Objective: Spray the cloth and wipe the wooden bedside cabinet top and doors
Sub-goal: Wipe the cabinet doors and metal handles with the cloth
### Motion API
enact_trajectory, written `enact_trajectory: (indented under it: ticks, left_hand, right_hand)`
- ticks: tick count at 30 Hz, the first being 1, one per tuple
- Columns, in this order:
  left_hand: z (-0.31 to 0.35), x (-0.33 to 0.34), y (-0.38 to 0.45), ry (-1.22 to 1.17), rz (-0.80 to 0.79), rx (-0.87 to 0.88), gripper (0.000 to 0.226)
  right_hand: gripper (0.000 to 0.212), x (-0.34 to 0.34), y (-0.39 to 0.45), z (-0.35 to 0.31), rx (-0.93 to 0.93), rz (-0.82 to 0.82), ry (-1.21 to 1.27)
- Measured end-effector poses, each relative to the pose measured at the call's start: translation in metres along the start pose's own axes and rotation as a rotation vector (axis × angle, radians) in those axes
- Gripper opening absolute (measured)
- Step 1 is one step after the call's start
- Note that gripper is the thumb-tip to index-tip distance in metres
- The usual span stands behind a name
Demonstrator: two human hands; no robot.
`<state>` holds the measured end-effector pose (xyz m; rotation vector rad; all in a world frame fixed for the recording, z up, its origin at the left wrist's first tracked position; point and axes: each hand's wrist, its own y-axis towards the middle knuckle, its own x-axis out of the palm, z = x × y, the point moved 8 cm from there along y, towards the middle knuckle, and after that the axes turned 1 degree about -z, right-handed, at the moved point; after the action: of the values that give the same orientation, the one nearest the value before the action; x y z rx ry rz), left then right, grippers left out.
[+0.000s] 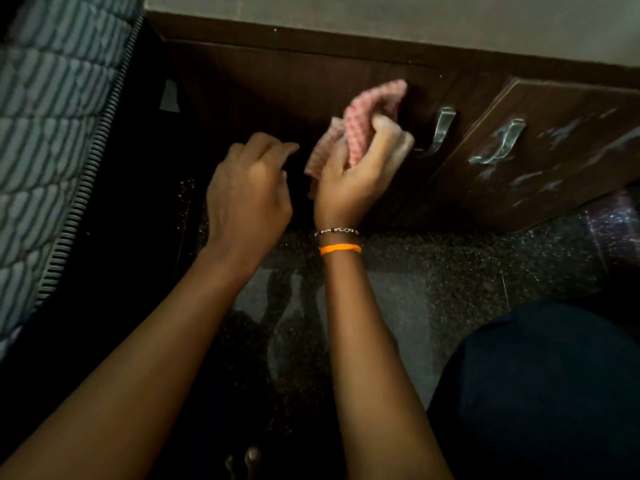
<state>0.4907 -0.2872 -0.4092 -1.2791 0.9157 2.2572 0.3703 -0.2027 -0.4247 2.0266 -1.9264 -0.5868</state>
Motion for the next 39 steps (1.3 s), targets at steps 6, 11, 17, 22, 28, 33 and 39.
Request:
enact_trajectory:
  ticks: [6, 11, 17, 22, 28, 33, 39]
  left_hand:
    - [0.009, -0.007, -0.002, 0.136, 0.077, 0.085, 0.056]
    - [0.007, -0.013, -0.001, 0.127, 0.14, 0.003, 0.062]
    - [-0.001, -0.022, 0.0, 0.041, 0.226, -0.071, 0.048]
    - [0.027, -0.008, -0.001, 0.069, 0.117, 0.105, 0.058]
    - [0.082, 0.02, -0.004, 0.27, 0.005, 0.282, 0.08]
    - [0.092, 0.04, -0.005, 0.378, -0.031, 0.314, 0.08]
    - [0.103, 0.062, -0.012, 0.446, -0.045, 0.406, 0.075]
  right_hand:
    - [0.034, -0.032, 0.039, -0.013, -0.011, 0.155, 0.042]
    - [0.035, 0.003, 0.024, -0.035, -0.255, -0.142, -0.069]
    - [0.037, 0.026, 0.003, -0.062, -0.654, -0.294, -0.358]
    - [0.032, -0.045, 0.059, -0.027, -0.161, 0.001, -0.081]
    - [0.029, -0.074, 0.073, -0.034, -0.026, 0.178, 0.015]
    - [0.031, -0.054, 0.079, -0.031, -0.242, -0.027, -0.319]
    - [0.033, -0.063, 0.074, 0.011, -0.045, 0.045, -0.124]
